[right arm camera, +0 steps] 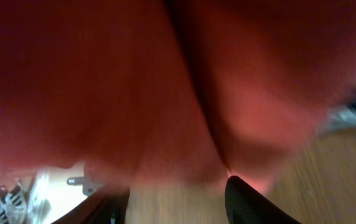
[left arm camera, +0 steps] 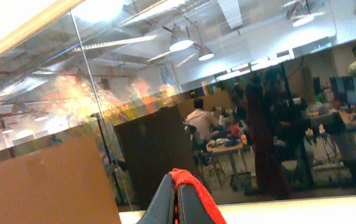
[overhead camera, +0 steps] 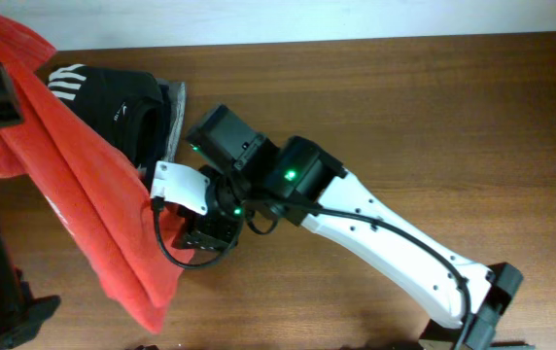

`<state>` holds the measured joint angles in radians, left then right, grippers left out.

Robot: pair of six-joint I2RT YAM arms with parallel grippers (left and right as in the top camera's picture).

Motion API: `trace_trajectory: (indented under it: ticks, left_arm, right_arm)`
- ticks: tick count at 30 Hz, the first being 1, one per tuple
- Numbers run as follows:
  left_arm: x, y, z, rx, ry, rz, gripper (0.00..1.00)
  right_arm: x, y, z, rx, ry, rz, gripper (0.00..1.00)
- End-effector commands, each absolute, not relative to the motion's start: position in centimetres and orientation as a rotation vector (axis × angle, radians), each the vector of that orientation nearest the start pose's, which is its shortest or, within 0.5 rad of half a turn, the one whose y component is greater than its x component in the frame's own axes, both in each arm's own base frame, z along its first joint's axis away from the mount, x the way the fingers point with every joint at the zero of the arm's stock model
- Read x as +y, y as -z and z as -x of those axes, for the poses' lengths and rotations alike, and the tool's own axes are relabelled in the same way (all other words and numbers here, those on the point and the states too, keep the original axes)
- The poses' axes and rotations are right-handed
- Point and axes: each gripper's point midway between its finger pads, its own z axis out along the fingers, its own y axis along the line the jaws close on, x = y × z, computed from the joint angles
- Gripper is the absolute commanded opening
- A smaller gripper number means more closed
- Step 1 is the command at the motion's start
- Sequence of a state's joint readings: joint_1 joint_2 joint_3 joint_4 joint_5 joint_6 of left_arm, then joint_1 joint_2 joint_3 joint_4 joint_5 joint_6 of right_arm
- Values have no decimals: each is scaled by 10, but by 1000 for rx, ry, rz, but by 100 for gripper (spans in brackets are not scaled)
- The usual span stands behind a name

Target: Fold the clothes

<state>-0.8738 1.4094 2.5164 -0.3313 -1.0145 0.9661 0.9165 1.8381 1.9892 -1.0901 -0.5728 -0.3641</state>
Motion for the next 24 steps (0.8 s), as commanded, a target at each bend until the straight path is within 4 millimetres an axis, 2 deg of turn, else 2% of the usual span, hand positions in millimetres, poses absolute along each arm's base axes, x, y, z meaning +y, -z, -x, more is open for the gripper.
trace_trajectory:
  ticks: [1,2,5,7,8,9,11,17,23,24]
  left_arm:
    - [-11,-747,-199,1165,-499,28,0]
    - [-9,-748,-197,1160,-506,30,1]
    - [-8,-750,-196,1154,-506,38,1]
    - [-7,-750,-196,1153,-520,31,1]
    - [-7,-750,-196,1153,-519,32,1]
    - [-7,-750,-196,1153,-519,31,1]
    - [-7,-750,-196,1152,-519,31,1]
    - [-7,-750,-196,1153,-519,31,1]
    - [-7,-750,-196,1153,-520,31,1]
    - [-7,-750,-196,1153,-520,31,1]
  right_arm:
    - [425,-296,-189,1826,-1047,1723,48]
    - [426,-297,-190,1817,-1047,1720,47]
    - [428,-299,-191,1805,-1046,1716,29]
    - [427,-297,-194,1811,-1027,1712,32]
    - [427,-296,-196,1817,-1011,1709,35]
    - [426,-295,-198,1822,-994,1704,43]
    - [425,-292,-204,1838,-946,1694,46]
    - [431,-280,-202,1856,-949,1715,47]
    - [451,-277,-204,1814,-989,1701,45]
    - [451,-278,-206,1810,-990,1696,32]
